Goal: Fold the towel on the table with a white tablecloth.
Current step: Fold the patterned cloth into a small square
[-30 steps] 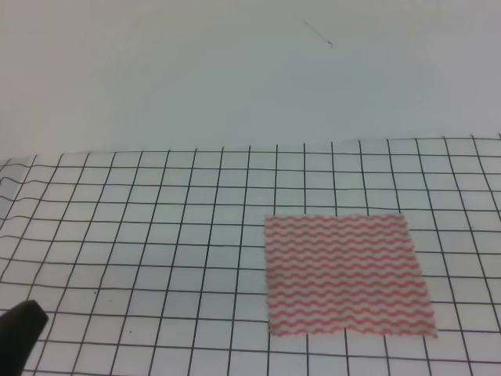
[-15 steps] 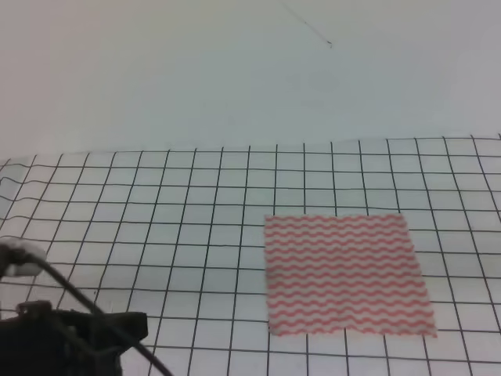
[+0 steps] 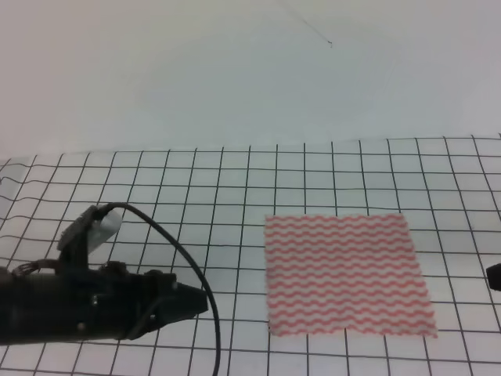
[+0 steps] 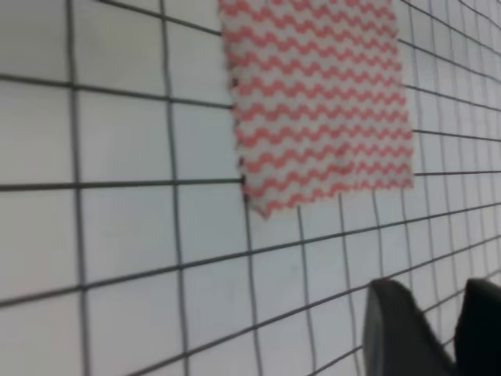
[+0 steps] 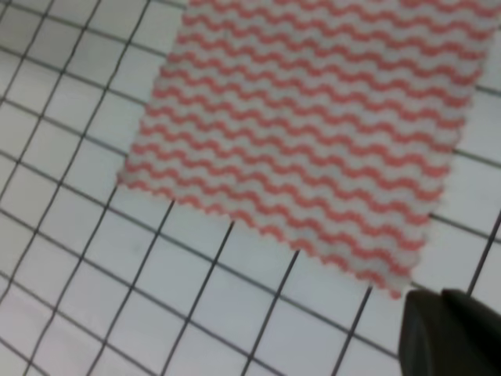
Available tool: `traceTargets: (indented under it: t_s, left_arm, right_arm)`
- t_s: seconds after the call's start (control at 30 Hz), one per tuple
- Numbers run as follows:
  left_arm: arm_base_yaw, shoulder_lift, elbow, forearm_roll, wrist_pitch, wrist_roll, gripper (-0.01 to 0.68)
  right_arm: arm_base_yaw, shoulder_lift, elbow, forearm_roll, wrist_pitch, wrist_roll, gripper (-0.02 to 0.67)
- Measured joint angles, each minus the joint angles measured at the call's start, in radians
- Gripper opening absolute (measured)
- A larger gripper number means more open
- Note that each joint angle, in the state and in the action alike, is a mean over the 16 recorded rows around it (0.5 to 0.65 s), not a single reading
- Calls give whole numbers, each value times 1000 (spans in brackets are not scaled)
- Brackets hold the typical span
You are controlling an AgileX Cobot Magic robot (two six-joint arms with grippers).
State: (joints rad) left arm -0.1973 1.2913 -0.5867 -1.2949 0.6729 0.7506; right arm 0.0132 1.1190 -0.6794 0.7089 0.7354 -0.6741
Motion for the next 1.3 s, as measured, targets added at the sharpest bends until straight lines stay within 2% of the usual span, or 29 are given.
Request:
traceTargets:
  t_s: [0.23, 0.43, 0.63, 0.77, 1.0, 1.3]
  left_arm:
    - [-103, 188, -84, -23, -27, 16, 201]
    - [-180, 296, -167, 34, -63, -62, 219]
    - [-199, 379, -228, 52, -62, -157, 220]
    - [-200, 426, -249, 29, -60, -168, 220]
    - [-230, 485, -288, 82, -100, -29, 220]
    - [-344, 501, -373, 414, -169, 215, 221]
  right_arm:
    - [0, 15, -1, 34, -14, -31, -1]
    - [0, 16, -1, 62, -16, -44, -1]
    - [0, 16, -1, 79, -17, -64, -1]
    - [0, 16, -1, 83, -16, -85, -1]
    - [0, 16, -1, 82, -9, -134, -1]
    - [0, 18, -1, 81, -6, -172, -1]
